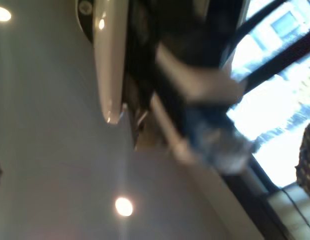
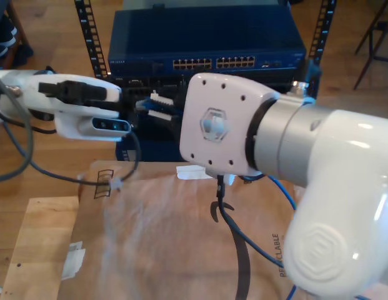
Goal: Grab the cable and plug it in
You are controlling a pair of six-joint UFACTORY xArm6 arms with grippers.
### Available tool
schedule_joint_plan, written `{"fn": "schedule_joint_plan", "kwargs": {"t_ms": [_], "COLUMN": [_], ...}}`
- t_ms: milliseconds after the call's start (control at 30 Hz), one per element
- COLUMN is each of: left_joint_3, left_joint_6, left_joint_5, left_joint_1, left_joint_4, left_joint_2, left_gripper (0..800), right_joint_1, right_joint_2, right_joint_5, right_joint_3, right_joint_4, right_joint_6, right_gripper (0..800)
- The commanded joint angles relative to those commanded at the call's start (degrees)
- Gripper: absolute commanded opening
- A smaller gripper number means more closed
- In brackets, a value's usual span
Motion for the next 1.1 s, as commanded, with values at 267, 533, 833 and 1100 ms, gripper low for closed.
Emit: {"fn": "schedule_joint_plan", "kwargs": {"t_ms": [267,533,833,1100], "left_joint_3": [-4.9,0.6,22.2,40.4], "left_joint_6": [6.7,22.4,45.5,66.6], "left_joint_5": [-4.6,-4.1,-12.4,-20.7], "left_joint_1": [6.0,12.3,20.7,33.9], "left_joint_4": [26.2,53.9,73.1,87.5], "left_joint_2": [-4.3,-13.5,-28.3,-43.7], "left_gripper": [799,799,799,800], "right_joint_1": [-9.2,-9.1,-0.8,1.8], "right_joint_2": [2.8,11.3,22.9,26.4], "right_joint_5": [-15.9,-50.5,-74.6,-77.0], "right_joint_3": [4.5,12.7,17.2,17.9], "right_joint_4": [-1.7,4.4,13.9,16.7], "right_joint_6": [-0.7,-16.7,-22.9,-22.7], "right_gripper": [1,1,1,0]}}
